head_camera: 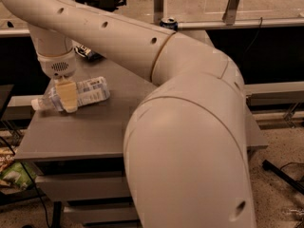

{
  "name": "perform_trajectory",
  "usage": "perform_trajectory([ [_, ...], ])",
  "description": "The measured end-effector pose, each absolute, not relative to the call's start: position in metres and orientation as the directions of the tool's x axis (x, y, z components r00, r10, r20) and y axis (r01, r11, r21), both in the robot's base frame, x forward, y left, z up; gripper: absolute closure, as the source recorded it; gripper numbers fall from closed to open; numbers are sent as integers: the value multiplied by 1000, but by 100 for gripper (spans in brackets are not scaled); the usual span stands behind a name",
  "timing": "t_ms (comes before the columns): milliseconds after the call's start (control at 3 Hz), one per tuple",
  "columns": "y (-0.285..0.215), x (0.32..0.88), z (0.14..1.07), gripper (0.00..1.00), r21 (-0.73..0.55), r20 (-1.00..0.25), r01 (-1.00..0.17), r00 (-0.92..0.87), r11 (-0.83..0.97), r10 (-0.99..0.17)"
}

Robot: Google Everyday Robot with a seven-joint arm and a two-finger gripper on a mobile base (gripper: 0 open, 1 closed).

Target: Place blue plastic bottle upright

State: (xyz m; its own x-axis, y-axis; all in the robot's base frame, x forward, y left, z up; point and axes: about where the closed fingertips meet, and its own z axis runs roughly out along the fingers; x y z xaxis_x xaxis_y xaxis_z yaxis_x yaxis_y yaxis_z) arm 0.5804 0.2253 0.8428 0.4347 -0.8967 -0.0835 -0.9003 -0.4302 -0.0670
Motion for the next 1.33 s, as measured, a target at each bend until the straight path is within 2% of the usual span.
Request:
perform_trajectory([
  [333, 223, 585, 850, 71, -65, -116, -907, 420, -415, -900],
  [667, 211, 591, 873, 94, -68, -213, -922, 387, -381, -897],
  [1000, 195, 596, 904, 100, -69, -370, -947, 317, -315, -873],
  [1333, 170, 598, 941, 100, -57, -590, -974, 210, -219, -780],
])
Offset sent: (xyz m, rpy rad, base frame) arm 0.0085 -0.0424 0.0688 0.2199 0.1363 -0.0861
